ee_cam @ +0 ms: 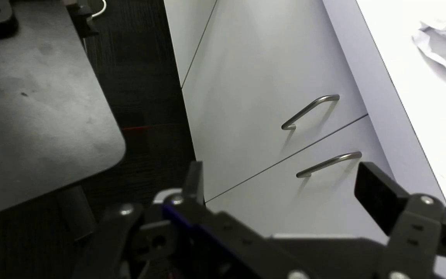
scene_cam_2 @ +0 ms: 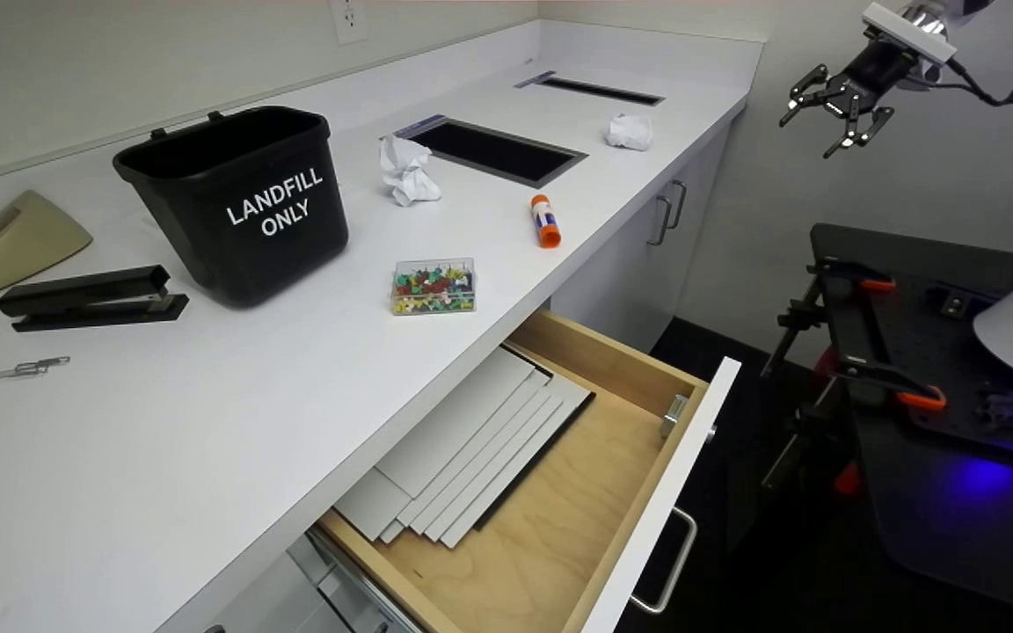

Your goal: Open the drawer that's nearest to the wall

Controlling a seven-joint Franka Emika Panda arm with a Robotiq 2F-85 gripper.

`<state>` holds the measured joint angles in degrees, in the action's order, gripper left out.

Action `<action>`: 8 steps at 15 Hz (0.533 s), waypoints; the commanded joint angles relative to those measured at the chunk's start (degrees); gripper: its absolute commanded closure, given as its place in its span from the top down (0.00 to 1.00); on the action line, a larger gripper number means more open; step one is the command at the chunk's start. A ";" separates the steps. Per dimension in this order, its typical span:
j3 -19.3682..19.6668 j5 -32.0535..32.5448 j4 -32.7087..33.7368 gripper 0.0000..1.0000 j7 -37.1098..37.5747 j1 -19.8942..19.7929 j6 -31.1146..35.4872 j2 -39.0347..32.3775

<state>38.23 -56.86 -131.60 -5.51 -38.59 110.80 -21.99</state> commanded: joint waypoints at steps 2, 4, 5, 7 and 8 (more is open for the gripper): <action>-3.49 -5.07 0.85 1.00 4.47 -4.32 -5.11 -2.86; -5.33 -8.06 0.83 1.00 6.44 -5.95 -7.66 -4.76; -6.28 -9.89 0.62 1.00 7.18 -6.71 -8.87 -5.34; -8.44 -15.30 0.40 1.00 9.29 -7.76 -8.91 -7.50; -9.48 -18.28 0.35 1.00 10.16 -8.21 -8.42 -8.46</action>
<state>31.52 -68.77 -131.62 1.35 -44.87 103.66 -27.99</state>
